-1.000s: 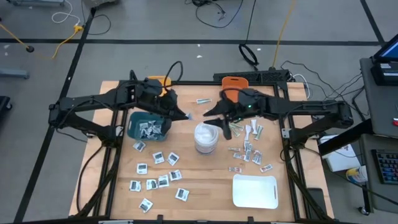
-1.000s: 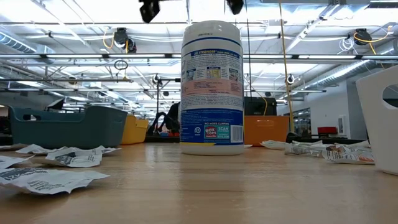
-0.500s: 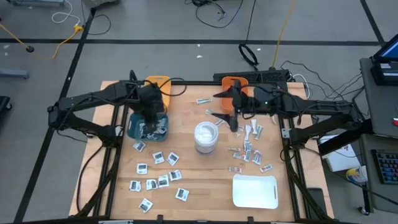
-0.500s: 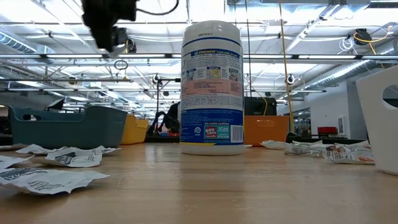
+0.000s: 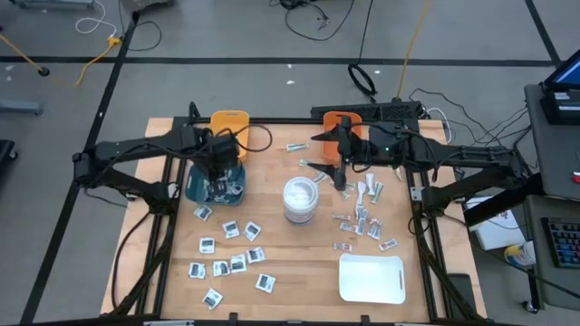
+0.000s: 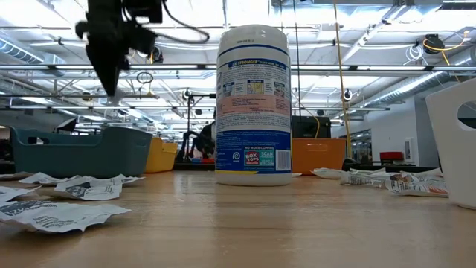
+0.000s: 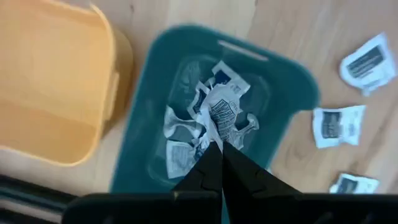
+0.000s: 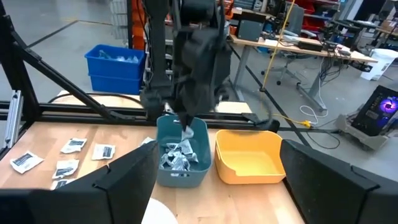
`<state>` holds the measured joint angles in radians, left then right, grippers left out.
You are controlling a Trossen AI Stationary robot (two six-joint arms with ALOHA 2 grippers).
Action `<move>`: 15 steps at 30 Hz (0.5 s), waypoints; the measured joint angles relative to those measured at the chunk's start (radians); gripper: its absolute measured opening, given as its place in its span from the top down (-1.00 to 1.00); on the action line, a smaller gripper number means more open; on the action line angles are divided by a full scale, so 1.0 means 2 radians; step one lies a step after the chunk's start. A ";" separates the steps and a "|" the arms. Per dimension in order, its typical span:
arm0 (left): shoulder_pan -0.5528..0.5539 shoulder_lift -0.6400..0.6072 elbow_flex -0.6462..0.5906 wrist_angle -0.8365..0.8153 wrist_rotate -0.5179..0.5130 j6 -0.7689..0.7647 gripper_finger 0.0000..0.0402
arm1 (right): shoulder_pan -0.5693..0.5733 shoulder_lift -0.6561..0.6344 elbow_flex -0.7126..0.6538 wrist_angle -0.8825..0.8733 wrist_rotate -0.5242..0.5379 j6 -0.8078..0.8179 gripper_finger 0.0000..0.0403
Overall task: Pick & Place First Aid Supplies
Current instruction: Put the blue pad into the blue bin
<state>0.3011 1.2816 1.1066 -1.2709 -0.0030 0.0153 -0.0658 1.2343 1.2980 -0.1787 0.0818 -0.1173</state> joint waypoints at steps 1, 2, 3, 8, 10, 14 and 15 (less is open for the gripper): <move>-0.001 0.000 -0.013 0.010 -0.001 0.000 1.00 | 0.000 0.000 0.000 0.000 0.000 0.000 -0.61; -0.001 -0.001 -0.024 0.017 -0.002 0.000 1.00 | 0.000 0.000 0.000 -0.001 0.000 0.000 -0.61; -0.001 -0.003 -0.035 0.025 -0.006 0.000 1.00 | 0.000 0.000 0.000 -0.003 0.000 0.000 -0.61; -0.001 -0.002 -0.097 0.088 -0.015 0.000 1.00 | 0.000 0.000 0.000 -0.010 0.000 0.000 -0.61; -0.001 -0.002 -0.122 0.109 -0.026 -0.006 1.00 | 0.000 0.000 0.000 -0.016 0.000 0.000 -0.60; -0.002 -0.001 -0.161 0.153 -0.028 -0.008 1.00 | 0.000 0.000 0.000 -0.031 0.000 0.003 -0.60; -0.004 0.002 -0.164 0.165 -0.025 -0.007 1.00 | 0.000 0.000 0.000 -0.033 -0.001 0.008 -0.60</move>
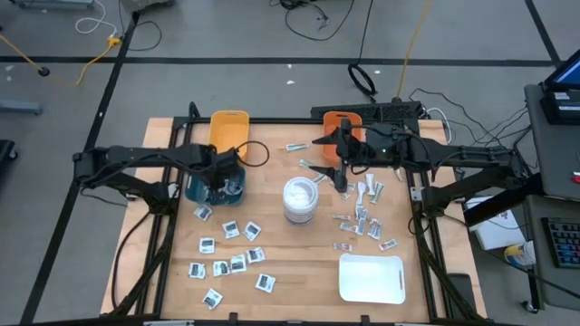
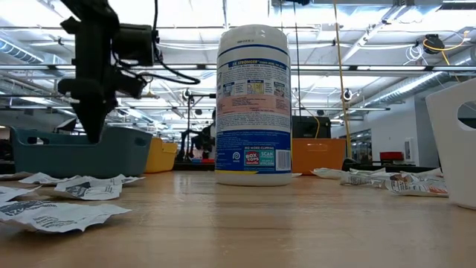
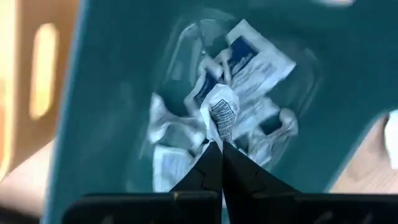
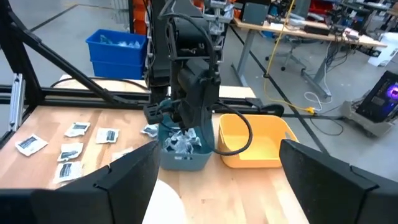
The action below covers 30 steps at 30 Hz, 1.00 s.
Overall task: Pick & Place First Aid Supplies
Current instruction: Put the blue pad into the blue bin, then put the black pad into the yellow bin
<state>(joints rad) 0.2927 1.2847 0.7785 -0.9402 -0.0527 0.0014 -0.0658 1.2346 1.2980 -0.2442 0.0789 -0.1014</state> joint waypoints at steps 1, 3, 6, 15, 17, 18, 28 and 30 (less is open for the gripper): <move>-0.002 0.001 0.000 0.011 -0.001 0.001 1.00 | 0.000 0.000 0.000 -0.001 0.000 0.008 -0.61; -0.005 0.001 0.001 0.028 -0.011 0.008 1.00 | 0.000 0.000 0.000 -0.010 0.000 0.021 -0.61; -0.006 0.004 0.000 0.035 -0.013 0.013 0.98 | 0.000 0.000 0.000 -0.036 0.000 0.047 -0.61; -0.007 0.003 0.000 0.036 0.013 0.010 0.95 | -0.002 -0.066 -0.154 0.009 0.001 0.069 -0.60; -0.006 0.002 0.000 0.036 0.013 0.004 0.89 | -0.005 -0.099 -0.226 0.093 0.002 0.087 -0.60; -0.006 0.002 0.000 0.036 0.016 0.001 0.85 | -0.007 -0.115 -0.262 0.134 0.002 0.102 -0.60; -0.007 0.002 0.000 0.036 0.027 -0.054 0.02 | -0.013 -0.246 -0.522 0.356 0.013 0.153 -0.62; -0.007 0.000 0.000 0.037 0.035 -0.064 -0.13 | -0.013 -0.265 -0.550 0.359 0.013 0.161 -0.61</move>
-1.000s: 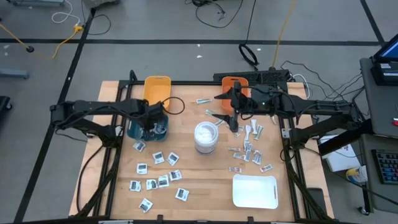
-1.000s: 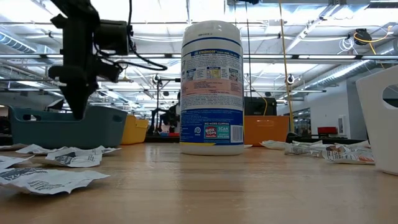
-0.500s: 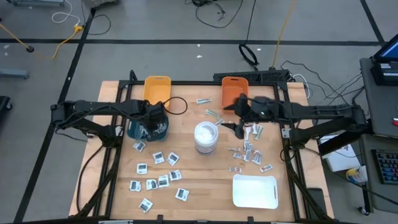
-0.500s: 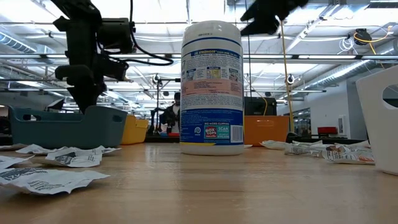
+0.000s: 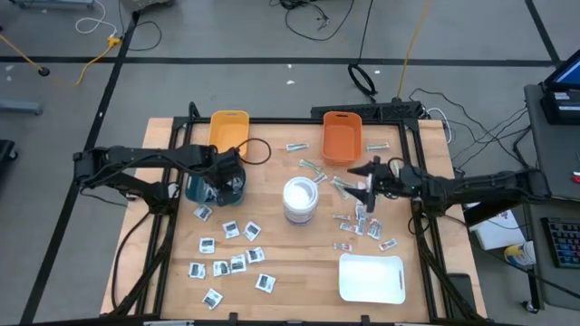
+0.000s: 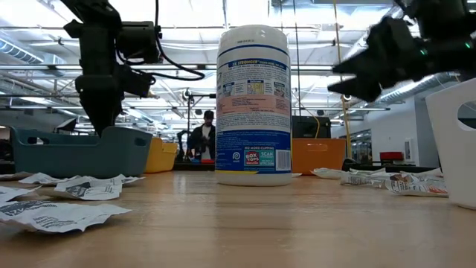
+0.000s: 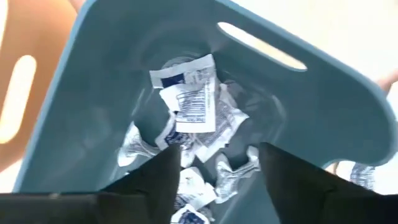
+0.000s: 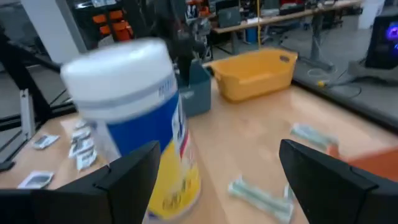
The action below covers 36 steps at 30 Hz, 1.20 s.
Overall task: Pick & Place First Aid Supplies
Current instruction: Put the black pad into the yellow bin
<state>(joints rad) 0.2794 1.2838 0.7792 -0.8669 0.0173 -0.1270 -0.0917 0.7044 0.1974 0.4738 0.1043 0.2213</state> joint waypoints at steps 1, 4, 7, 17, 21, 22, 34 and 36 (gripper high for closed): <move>0.000 -0.002 0.000 0.001 0.004 -0.005 -0.19 | 0.000 -0.010 -0.014 0.000 0.000 0.003 -0.62; 0.000 -0.008 0.000 0.002 0.019 -0.018 -0.34 | 0.000 -0.039 -0.051 0.003 0.000 0.011 -0.62; 0.000 -0.019 0.001 0.002 0.038 -0.029 -0.44 | 0.000 -0.070 -0.071 0.004 0.000 0.015 -0.61; 0.001 -0.098 0.001 0.034 0.042 -0.067 -0.54 | -0.015 -0.187 -0.075 -0.101 0.079 -0.028 -0.60; 0.001 -0.132 0.001 0.049 0.033 -0.085 -0.50 | -0.021 -0.250 -0.076 -0.163 0.076 -0.034 -0.61; 0.001 -0.140 0.001 0.054 0.032 -0.086 -0.49 | -0.021 -0.263 -0.076 -0.177 0.077 -0.034 -0.61; -0.003 -0.203 0.001 0.068 0.042 -0.172 -0.48 | -0.021 -0.345 -0.072 -0.194 0.078 -0.072 -0.61; -0.006 -0.205 0.001 0.069 0.065 -0.217 -0.48 | -0.021 -0.343 -0.072 -0.176 0.079 -0.072 -0.61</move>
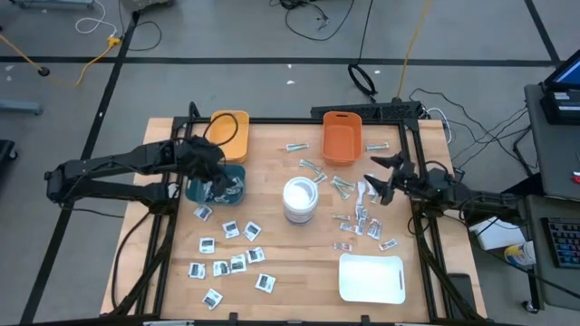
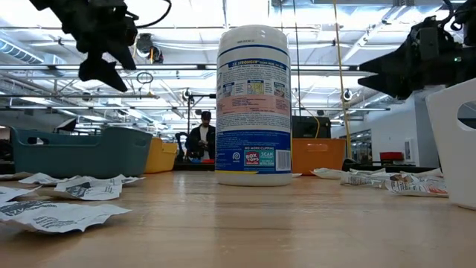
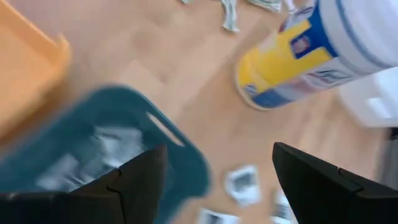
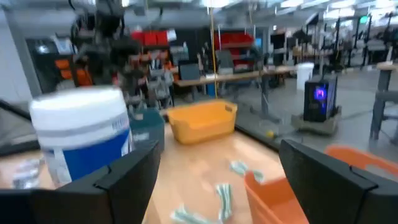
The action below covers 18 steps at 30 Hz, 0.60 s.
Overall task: Pick & Place First Aid Supplies
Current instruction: Put the black pad into the yellow bin
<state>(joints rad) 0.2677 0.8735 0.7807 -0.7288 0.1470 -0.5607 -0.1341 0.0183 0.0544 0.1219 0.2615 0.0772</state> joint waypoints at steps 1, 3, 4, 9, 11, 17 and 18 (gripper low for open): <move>-0.002 0.000 0.000 0.000 0.013 -0.025 -0.47 | 0.000 0.001 0.000 0.008 0.000 0.000 -0.60; -0.013 0.002 0.000 0.000 0.043 -0.072 -0.43 | 0.000 0.001 0.000 0.014 0.000 0.000 -0.60; -0.021 0.004 0.000 0.001 0.056 -0.095 -0.41 | 0.000 0.001 0.000 0.013 0.000 0.000 -0.61; -0.086 0.012 0.000 0.003 0.075 -0.164 -0.29 | 0.000 0.001 0.000 0.013 0.000 0.000 -0.62; -0.115 0.017 0.000 0.010 0.070 -0.184 -0.25 | 0.000 0.001 0.000 0.013 0.000 0.000 -0.62; -0.194 0.053 0.033 0.012 0.014 -0.227 -0.21 | 0.000 0.001 0.000 0.015 0.000 0.000 -0.62; -0.205 0.065 0.045 0.007 0.002 -0.232 -0.21 | 0.000 0.001 0.000 0.015 0.000 0.000 -0.62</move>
<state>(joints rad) -0.1429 1.0040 0.8711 -0.7152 0.1508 -1.0253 -0.1341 0.0208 0.0544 0.1509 0.2611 0.0772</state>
